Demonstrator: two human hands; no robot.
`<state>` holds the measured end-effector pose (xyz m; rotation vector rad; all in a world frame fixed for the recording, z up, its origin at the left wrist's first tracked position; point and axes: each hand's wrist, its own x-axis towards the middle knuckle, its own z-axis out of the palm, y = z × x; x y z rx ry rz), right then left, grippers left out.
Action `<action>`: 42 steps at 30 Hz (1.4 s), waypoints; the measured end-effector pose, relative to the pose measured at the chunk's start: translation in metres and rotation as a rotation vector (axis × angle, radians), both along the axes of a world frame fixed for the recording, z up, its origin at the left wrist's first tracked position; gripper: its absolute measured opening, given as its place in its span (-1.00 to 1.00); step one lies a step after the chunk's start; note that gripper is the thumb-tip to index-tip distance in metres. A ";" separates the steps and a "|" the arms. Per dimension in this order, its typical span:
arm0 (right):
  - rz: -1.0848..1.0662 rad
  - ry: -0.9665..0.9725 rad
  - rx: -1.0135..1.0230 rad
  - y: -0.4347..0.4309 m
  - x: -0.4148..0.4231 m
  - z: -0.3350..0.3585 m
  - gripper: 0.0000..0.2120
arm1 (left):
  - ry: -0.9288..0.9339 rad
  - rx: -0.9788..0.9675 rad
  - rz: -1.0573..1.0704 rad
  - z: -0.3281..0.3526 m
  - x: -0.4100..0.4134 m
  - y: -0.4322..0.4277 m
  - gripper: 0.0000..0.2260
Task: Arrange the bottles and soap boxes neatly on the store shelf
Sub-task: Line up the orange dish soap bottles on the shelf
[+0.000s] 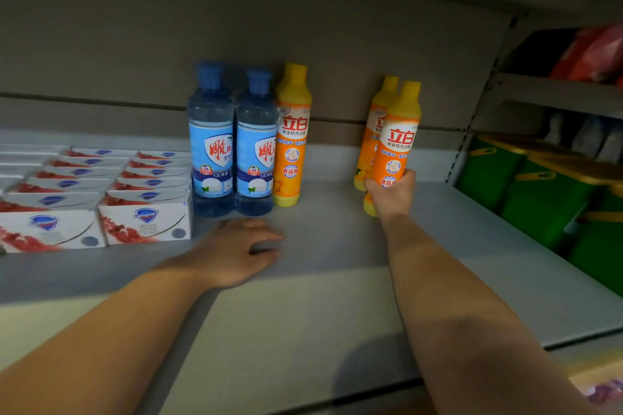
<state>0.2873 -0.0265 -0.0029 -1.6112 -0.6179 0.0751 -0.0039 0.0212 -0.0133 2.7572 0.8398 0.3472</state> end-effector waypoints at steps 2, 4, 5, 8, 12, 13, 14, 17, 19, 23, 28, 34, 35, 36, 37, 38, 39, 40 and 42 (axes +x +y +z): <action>-0.022 -0.020 -0.024 0.007 0.009 0.001 -0.34 | 0.016 0.006 0.003 -0.001 0.000 0.001 -0.62; -0.056 -0.055 -0.075 0.014 0.018 0.001 -0.33 | 0.052 0.015 0.004 -0.003 0.001 0.003 -0.61; -0.067 -0.075 -0.103 0.017 0.023 0.000 -0.33 | 0.068 0.017 0.004 -0.004 0.001 0.003 -0.61; -0.060 -0.131 -0.163 0.024 0.034 -0.003 -0.36 | 0.087 0.013 0.009 -0.006 0.002 0.005 -0.61; -0.034 -0.117 -0.135 0.029 0.040 -0.005 -0.36 | 0.055 -0.003 0.023 -0.007 0.003 0.006 -0.62; -0.024 -0.108 -0.129 0.029 0.040 -0.005 -0.35 | 0.053 -0.003 0.024 -0.006 0.003 0.006 -0.62; -0.012 -0.097 -0.119 0.029 0.041 -0.006 -0.35 | 0.053 -0.003 0.026 -0.006 0.003 0.006 -0.62; 0.012 -0.061 -0.074 0.026 0.036 -0.005 -0.30 | 0.046 -0.010 0.031 -0.006 0.002 0.005 -0.62; -0.043 -0.044 -0.060 0.023 0.029 -0.001 -0.19 | 0.047 -0.014 0.034 -0.006 0.002 0.004 -0.63; -0.314 -0.241 0.033 0.013 -0.005 0.005 -0.24 | 0.045 -0.020 0.038 -0.004 0.001 0.003 -0.62; -0.003 -0.471 -0.013 0.035 -0.073 0.002 -0.52 | 0.062 -0.026 0.037 -0.001 0.002 0.002 -0.62; 0.448 -0.226 -0.264 0.065 -0.106 -0.013 -0.17 | 0.072 -0.026 0.027 0.000 0.001 0.001 -0.61; 0.488 -0.166 -0.269 0.067 -0.104 -0.012 -0.20 | 0.066 -0.026 0.027 -0.001 0.001 0.001 -0.61; 0.512 -0.146 -0.279 0.069 -0.103 -0.012 -0.27 | 0.058 -0.029 0.027 -0.001 0.001 0.001 -0.61; 0.520 -0.148 -0.290 0.070 -0.102 -0.012 -0.34 | 0.052 -0.031 0.028 -0.001 0.001 0.002 -0.61; 0.517 -0.150 -0.294 0.070 -0.102 -0.011 -0.38 | 0.048 -0.032 0.029 -0.001 0.001 0.002 -0.61; 0.505 -0.147 -0.294 0.069 -0.102 -0.011 -0.40 | 0.048 -0.031 0.030 -0.001 0.001 0.002 -0.62; 0.489 -0.141 -0.289 0.066 -0.102 -0.011 -0.39 | 0.046 -0.028 0.033 -0.001 0.002 0.002 -0.62; 0.452 -0.125 -0.275 0.058 -0.105 -0.010 -0.38 | 0.043 -0.032 0.036 0.000 0.001 0.001 -0.62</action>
